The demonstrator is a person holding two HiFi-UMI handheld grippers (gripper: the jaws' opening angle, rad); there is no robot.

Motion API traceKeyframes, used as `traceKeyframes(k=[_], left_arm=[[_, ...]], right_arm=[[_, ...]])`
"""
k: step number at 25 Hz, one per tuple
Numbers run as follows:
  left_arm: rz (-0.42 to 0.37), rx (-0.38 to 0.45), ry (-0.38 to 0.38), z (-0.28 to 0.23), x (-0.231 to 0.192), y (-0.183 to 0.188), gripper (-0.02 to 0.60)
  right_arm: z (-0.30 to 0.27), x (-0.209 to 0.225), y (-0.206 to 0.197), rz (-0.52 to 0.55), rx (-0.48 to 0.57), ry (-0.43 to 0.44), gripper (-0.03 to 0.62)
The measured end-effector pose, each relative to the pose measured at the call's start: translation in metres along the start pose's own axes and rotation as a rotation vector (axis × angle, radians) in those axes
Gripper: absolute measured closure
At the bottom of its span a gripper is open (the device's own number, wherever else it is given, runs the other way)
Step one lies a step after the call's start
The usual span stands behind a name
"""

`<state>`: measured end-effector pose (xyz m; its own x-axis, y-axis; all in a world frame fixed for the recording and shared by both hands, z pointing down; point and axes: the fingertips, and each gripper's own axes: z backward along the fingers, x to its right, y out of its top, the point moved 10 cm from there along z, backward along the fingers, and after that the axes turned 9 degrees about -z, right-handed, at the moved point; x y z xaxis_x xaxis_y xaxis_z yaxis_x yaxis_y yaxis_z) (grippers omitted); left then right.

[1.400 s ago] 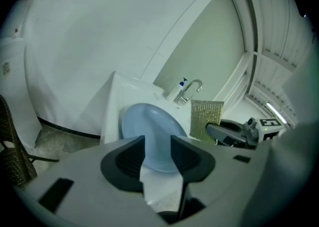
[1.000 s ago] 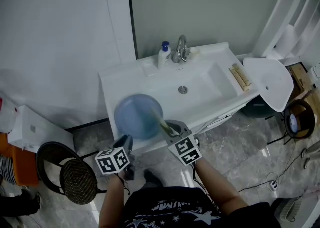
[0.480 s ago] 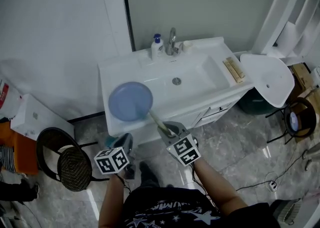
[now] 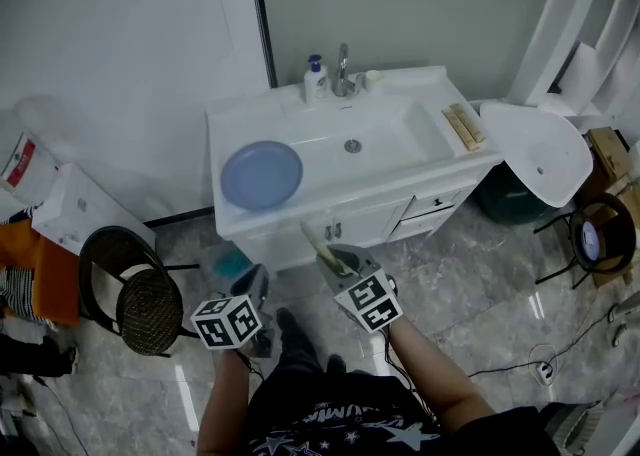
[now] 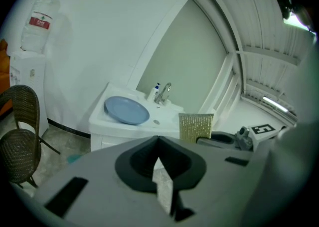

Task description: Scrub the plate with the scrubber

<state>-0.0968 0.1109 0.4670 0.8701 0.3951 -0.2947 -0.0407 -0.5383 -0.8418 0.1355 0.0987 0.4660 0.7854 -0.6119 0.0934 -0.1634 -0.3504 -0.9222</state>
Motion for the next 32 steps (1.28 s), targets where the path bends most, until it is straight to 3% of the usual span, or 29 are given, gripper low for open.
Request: traceKeyframes(k=[13, 20, 32], left_arm=[[-0.044, 0.036, -0.039, 0.053, 0.027, -0.025, 0.563], [-0.069, 0.039, -0.067, 0.061, 0.022, -0.027, 0.563], [-0.058, 0.039, -0.141, 0.101, 0.011, -0.052, 0.563]], right_arm=[[0.040, -0.040, -0.023, -0.035, 0.013, 0.009, 0.523], [0.049, -0.050, -0.025, -0.047, -0.009, -0.052, 0.523], [0.067, -0.103, -0.032, -0.046, -0.032, -0.114, 0.523]])
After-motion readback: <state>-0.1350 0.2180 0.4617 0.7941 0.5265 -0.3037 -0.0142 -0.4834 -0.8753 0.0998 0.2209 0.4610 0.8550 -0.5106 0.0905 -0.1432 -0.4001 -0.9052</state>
